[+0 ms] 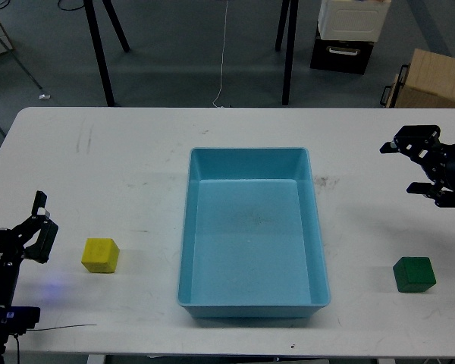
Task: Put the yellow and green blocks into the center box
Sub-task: 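Move the right gripper down toward the dark green cube, then close the right gripper on the dark green cube, then carry the green cube over the blue tub and release it, then withdraw the right gripper from the tub back to its side, then move the left gripper over and down onto the yellow cube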
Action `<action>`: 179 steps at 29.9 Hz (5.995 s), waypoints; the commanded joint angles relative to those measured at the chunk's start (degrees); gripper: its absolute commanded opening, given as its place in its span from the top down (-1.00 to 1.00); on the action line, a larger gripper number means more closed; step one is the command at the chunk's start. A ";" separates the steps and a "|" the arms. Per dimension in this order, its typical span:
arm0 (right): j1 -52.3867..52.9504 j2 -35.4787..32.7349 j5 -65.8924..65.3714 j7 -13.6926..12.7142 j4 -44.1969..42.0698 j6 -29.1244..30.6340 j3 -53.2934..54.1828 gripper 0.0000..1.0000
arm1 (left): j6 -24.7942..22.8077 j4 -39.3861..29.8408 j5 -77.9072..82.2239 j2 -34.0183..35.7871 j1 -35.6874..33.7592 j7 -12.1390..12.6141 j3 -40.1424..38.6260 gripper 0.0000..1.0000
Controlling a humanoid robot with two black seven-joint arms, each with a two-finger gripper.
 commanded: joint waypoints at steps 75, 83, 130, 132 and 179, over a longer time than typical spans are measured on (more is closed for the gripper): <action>13.76 50.59 4.92 -2.67 -8.21 -8.32 -17.18 0.55 | 0.00 3.44 0.71 -1.10 -1.38 -0.36 2.46 -1.00; 13.23 51.20 5.09 -2.85 -8.21 -11.58 -17.45 -0.99 | 0.00 3.62 0.71 -1.10 -1.56 -0.28 2.46 -1.00; -68.56 31.69 34.26 3.12 -14.20 6.16 107.52 -1.00 | 0.00 4.06 2.73 -0.66 -5.77 -0.63 5.45 -1.00; -74.28 32.48 35.93 4.96 -11.56 8.89 109.46 -1.00 | 0.00 4.06 2.73 -0.48 -6.13 -0.63 5.45 -1.00; -99.62 52.52 37.52 6.56 3.57 9.96 113.16 -1.00 | 0.00 3.45 7.82 33.59 -28.44 0.25 5.87 -1.00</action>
